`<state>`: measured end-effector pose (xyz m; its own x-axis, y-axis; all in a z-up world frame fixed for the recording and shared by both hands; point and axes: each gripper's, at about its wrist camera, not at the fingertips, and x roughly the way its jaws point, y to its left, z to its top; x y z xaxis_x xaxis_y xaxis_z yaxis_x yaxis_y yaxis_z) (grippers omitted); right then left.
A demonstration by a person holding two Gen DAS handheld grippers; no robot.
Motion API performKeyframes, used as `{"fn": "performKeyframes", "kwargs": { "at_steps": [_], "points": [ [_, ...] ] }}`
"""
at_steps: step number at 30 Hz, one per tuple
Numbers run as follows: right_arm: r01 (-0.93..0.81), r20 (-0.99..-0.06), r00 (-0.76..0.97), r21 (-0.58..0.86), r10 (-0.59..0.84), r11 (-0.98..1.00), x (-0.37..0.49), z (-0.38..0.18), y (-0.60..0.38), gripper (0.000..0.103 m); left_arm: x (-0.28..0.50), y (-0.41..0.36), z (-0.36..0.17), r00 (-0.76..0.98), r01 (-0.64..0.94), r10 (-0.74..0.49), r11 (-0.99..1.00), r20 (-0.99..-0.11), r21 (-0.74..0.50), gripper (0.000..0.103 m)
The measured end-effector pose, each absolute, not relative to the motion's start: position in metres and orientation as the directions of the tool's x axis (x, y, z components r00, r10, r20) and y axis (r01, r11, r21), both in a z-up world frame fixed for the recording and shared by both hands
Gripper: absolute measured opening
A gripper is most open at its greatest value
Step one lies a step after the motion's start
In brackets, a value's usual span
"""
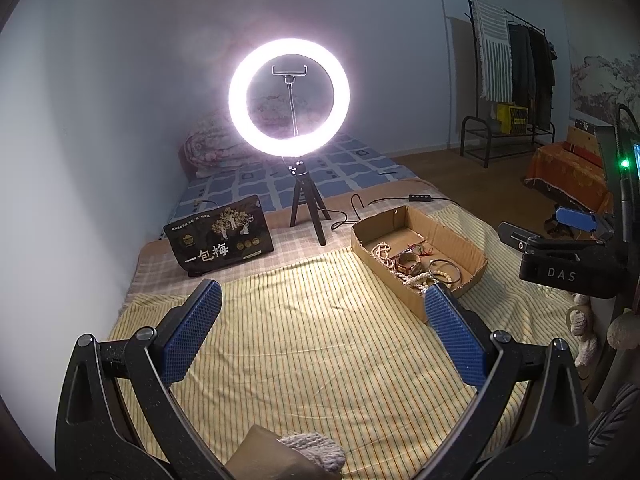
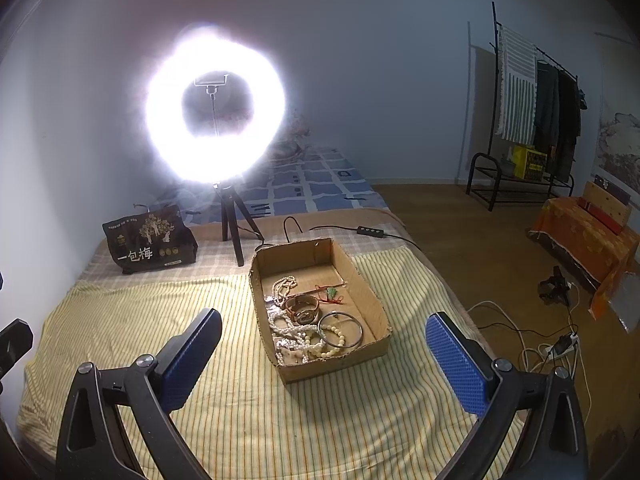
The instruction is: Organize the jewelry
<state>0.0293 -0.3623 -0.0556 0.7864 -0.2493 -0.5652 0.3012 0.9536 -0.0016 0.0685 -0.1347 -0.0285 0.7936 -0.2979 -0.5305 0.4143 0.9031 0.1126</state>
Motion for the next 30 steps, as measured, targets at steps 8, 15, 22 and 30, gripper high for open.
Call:
{"fn": "performKeyframes", "kwargs": {
  "at_steps": [8,15,22,30],
  "points": [
    [0.308,-0.569,0.783,0.0,-0.253,0.951,0.0294,-0.0565,-0.3645,0.103,0.0689,-0.1337,-0.0267,0.793,0.412,-0.301,0.905,-0.529,0.104,0.103],
    [0.309,-0.57,0.781,0.0,-0.254,0.951,0.0298,-0.0566,-0.3645,0.103,0.069,-0.1335,-0.0213,0.793,0.412,-0.304,0.906,-0.528,0.099,0.103],
    [0.314,-0.575,0.777,0.003,-0.256,0.949,0.0299,-0.057,-0.3659,0.103,0.0695,-0.1343,-0.0201,0.793,0.411,-0.305,0.907,-0.528,0.093,0.103],
    [0.318,-0.577,0.776,0.01,-0.254,0.948,0.0292,-0.0574,-0.366,0.103,0.0689,-0.1347,-0.0192,0.794,0.409,-0.303,0.908,-0.527,0.094,0.103]
  ]
}}
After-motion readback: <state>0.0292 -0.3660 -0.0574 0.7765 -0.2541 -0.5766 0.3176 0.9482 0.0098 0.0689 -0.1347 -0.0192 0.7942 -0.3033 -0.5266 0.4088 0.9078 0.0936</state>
